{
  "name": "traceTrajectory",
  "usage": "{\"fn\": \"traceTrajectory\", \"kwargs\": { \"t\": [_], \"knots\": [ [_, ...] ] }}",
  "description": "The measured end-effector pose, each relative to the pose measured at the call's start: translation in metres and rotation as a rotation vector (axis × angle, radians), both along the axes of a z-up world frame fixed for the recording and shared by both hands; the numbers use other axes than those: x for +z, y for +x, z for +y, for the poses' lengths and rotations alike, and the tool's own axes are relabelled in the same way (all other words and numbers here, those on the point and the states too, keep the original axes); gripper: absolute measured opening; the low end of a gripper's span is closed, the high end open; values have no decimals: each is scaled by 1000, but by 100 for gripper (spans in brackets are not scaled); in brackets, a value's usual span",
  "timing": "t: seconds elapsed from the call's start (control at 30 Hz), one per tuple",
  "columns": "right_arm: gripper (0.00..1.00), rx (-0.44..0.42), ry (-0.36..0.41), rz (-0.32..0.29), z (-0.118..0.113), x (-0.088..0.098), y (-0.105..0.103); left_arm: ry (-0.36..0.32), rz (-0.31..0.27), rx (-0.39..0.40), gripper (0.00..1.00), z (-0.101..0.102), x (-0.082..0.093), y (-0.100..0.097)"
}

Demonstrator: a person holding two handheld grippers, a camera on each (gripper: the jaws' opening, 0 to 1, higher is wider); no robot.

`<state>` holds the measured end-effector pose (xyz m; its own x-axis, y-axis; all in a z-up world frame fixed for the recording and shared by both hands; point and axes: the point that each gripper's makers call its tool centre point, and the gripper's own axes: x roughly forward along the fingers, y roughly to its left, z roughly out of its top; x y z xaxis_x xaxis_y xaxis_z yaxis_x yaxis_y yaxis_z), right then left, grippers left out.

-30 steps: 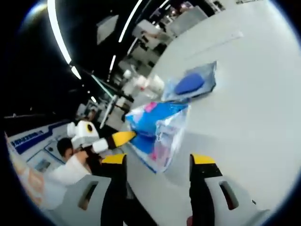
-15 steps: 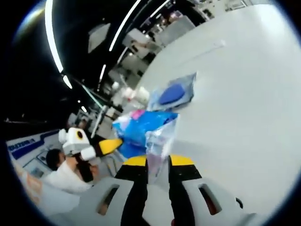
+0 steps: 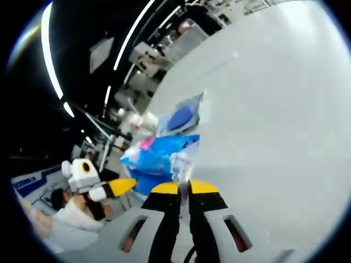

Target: Arrange the tabletop items into an orderly group along one side of the table until the central work area is clear of visible clutter.

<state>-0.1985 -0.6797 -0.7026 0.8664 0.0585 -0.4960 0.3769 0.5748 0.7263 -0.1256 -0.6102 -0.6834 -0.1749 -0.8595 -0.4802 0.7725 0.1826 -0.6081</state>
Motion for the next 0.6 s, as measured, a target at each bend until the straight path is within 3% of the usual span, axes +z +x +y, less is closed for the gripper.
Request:
{"fn": "traceTrajectory", "kwargs": {
  "t": [0.6],
  "knots": [
    [2, -25, 15, -8, -7, -1, -11, 35, -37, -74, 1, -5, -5, -12]
  ]
}}
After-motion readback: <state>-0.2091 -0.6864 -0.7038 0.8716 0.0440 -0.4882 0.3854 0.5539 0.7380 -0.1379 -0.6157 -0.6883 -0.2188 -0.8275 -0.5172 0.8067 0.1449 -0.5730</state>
